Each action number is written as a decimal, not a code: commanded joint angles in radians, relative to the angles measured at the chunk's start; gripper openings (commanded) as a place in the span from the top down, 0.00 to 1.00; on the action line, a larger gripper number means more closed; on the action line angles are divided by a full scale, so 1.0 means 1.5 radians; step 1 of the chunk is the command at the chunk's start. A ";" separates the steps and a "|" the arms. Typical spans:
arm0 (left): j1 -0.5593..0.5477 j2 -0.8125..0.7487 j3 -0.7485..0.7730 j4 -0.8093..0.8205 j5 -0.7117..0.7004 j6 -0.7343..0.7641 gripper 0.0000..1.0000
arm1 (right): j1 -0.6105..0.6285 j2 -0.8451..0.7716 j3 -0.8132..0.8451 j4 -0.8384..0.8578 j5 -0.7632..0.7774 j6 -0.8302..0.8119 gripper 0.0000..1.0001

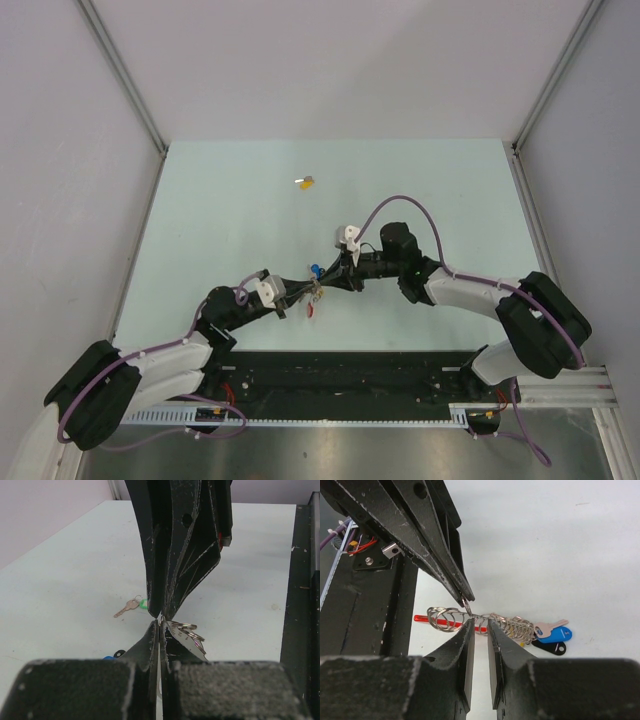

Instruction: Put the keys on the keyring

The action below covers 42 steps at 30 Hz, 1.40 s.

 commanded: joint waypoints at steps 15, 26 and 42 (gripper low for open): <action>0.003 -0.003 -0.024 0.026 0.000 -0.007 1.00 | 0.010 -0.004 -0.006 0.066 -0.034 0.025 0.79; 0.003 0.006 -0.028 0.047 0.001 -0.015 1.00 | 0.015 0.010 -0.003 0.068 -0.043 0.024 0.83; 0.003 0.008 -0.030 0.060 0.003 -0.021 1.00 | 0.015 0.016 0.000 0.067 -0.038 0.019 1.00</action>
